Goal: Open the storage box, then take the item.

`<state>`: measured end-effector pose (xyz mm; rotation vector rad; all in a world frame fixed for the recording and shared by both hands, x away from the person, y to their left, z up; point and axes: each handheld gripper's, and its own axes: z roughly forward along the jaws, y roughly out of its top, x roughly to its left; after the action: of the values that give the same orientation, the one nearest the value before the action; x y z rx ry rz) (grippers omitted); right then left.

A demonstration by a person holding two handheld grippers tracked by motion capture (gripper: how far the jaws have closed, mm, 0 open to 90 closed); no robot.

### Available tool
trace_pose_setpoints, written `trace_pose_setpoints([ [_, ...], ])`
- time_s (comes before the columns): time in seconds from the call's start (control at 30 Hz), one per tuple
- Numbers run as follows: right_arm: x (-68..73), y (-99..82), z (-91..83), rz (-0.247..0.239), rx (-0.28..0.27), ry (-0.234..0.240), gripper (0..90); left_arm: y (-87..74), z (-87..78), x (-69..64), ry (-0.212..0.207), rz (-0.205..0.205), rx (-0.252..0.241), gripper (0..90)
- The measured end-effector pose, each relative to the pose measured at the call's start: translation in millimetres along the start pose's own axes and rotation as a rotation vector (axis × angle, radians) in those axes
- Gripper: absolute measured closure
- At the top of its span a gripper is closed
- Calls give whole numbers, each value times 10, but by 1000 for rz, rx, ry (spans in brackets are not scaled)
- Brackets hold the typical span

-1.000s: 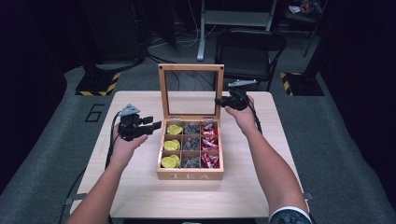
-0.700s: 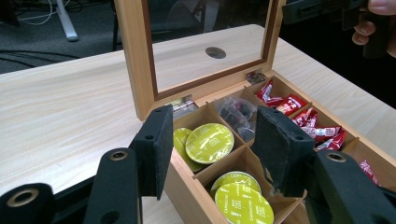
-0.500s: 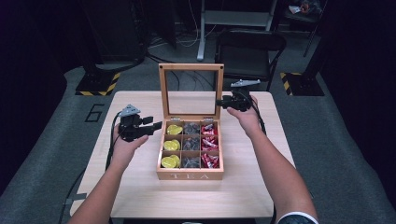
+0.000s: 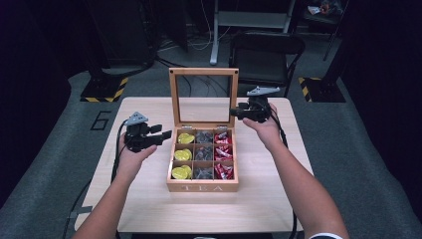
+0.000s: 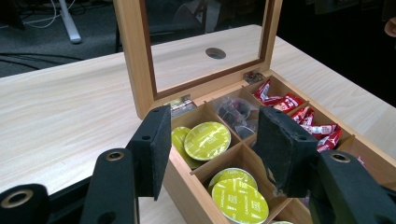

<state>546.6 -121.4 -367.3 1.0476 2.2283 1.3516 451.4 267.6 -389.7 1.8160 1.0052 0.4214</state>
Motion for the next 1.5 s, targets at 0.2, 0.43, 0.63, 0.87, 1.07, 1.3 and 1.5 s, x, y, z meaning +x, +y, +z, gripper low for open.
trace_pose_setpoints([
  [0.2, 107, -82, -101, -38, 8, -12, 447, -37, -40, 0, 9, 10, -1, 448],
  [0.43, 234, -181, -205, -41, 1, 29, 441, -119, -94, 43, 19, -11, 4, 436],
  [0.63, 306, -240, -251, -57, 3, 55, 437, -166, -119, 51, 21, -13, 5, 435],
  [0.87, 411, -354, -293, -64, -1, 60, 432, -230, -128, 22, 24, 1, 7, 443],
  [1.07, 460, -452, -326, -90, 19, 57, 470, -297, -141, 13, 19, -8, 3, 450],
  [1.3, 570, -584, -408, -114, 20, 50, 477, -390, -146, -20, 19, -3, 1, 453],
  [1.5, 669, -723, -389, -110, 50, 71, 462, -500, -145, -39, 18, -14, -3, 449],
])
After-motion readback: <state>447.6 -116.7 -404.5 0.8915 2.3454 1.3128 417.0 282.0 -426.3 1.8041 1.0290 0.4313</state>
